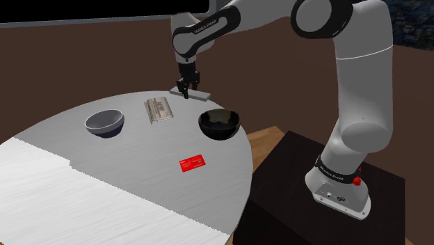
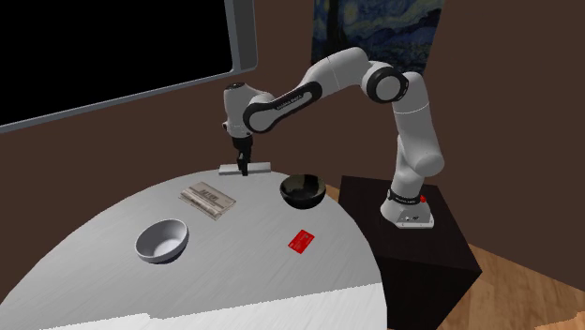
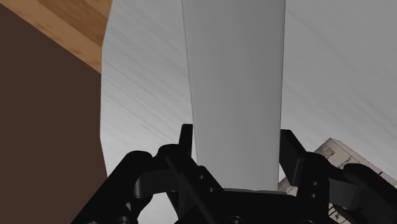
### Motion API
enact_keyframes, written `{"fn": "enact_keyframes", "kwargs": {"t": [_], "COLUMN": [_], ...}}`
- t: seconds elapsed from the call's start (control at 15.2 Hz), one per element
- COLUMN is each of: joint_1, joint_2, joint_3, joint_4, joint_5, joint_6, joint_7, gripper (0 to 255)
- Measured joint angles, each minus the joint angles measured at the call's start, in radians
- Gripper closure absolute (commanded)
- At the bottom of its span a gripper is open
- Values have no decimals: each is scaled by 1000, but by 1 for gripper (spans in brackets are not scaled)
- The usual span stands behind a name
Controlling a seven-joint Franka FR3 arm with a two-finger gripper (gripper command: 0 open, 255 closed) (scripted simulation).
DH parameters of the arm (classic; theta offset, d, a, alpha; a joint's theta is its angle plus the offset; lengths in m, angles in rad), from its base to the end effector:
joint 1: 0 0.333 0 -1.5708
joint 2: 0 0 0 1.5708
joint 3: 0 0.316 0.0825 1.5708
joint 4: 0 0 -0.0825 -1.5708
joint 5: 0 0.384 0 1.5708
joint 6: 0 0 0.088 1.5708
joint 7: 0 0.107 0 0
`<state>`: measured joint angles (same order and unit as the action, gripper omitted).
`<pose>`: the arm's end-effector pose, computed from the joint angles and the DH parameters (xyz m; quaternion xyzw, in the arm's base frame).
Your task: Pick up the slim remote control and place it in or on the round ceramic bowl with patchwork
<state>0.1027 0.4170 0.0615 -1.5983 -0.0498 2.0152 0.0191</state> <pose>0.6658 0.1023 0.3913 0.9967 0.0805 0.0013 0.0100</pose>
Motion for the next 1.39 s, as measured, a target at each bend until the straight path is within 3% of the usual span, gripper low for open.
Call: {"fn": "enact_keyframes", "kwargs": {"t": [1.06,1.39], "joint_1": [2,16], "joint_2": [-38,-206], "joint_3": [2,16], "joint_4": [158,-73], "joint_5": [5,12], "joint_6": [-196,-134], "joint_7": [-6,25], "gripper": [255,255]}}
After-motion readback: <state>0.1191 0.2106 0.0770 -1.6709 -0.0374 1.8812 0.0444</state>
